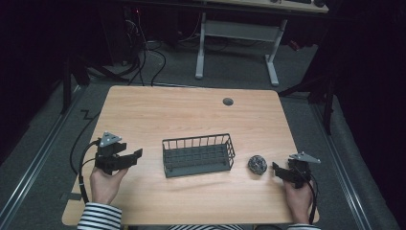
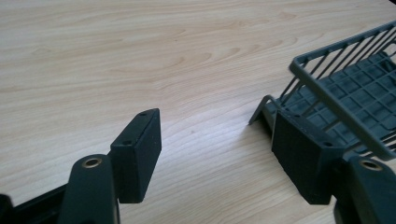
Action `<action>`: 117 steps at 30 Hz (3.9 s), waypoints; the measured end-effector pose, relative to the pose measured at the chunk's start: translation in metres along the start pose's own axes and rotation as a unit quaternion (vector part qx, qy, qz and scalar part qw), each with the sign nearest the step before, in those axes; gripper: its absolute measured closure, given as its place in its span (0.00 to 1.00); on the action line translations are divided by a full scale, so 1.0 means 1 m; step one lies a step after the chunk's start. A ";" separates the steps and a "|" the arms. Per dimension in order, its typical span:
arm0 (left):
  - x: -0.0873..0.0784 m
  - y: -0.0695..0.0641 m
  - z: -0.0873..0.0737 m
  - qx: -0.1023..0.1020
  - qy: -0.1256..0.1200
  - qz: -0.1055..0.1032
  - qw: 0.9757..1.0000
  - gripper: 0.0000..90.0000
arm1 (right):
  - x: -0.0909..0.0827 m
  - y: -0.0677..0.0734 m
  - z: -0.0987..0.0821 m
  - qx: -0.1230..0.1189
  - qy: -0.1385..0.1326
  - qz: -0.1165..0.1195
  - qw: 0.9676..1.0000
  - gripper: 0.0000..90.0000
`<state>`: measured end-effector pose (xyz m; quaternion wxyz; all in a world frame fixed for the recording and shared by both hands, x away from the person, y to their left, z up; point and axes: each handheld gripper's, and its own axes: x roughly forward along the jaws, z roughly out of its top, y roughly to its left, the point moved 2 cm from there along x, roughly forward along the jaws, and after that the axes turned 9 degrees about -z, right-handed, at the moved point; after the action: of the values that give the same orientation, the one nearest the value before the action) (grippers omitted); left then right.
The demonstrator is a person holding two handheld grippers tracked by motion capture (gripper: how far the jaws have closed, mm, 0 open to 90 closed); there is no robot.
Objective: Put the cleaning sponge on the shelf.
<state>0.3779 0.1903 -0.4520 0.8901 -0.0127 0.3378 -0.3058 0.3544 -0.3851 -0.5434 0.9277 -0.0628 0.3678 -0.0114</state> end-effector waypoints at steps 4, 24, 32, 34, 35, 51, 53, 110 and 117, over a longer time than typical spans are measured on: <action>-0.002 0.008 -0.007 -0.014 -0.003 0.006 1.000 0.37 | 0.000 0.000 0.000 0.000 0.000 0.000 1.000 0.33; -0.003 0.039 -0.047 -0.072 -0.003 0.023 0.997 0.38 | 0.000 0.000 0.000 0.000 0.000 0.000 1.000 0.33; 0.005 0.045 -0.060 -0.088 -0.001 0.029 0.996 0.37 | 0.000 0.000 0.000 0.000 -0.001 0.000 1.000 0.33; 0.007 0.046 -0.062 -0.090 -0.001 0.031 0.995 0.37 | 0.000 0.000 0.000 0.000 -0.001 0.001 1.000 0.33; 0.008 0.046 -0.063 -0.089 0.001 0.033 0.995 0.37 | 0.000 0.000 0.000 0.000 -0.001 0.001 1.000 0.33; 0.025 0.048 -0.076 -0.071 0.002 0.066 0.995 0.35 | 0.000 0.000 0.000 0.000 -0.001 0.000 1.000 0.33; 0.027 0.048 -0.078 -0.069 0.003 0.071 0.995 0.35 | 0.000 0.000 0.000 0.000 -0.001 0.000 1.000 0.33; 0.041 0.047 -0.083 -0.028 0.015 0.123 0.992 0.34 | -0.012 -0.008 0.001 0.011 0.000 0.034 0.999 0.34; 0.041 0.047 -0.083 -0.028 0.015 0.123 0.992 0.33 | -0.025 -0.008 0.000 0.014 -0.009 0.050 0.999 0.34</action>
<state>0.3763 0.2210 -0.5504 0.9150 0.0088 0.3585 -0.1848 0.3370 -0.3914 -0.5253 0.9312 -0.0314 0.3618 0.0301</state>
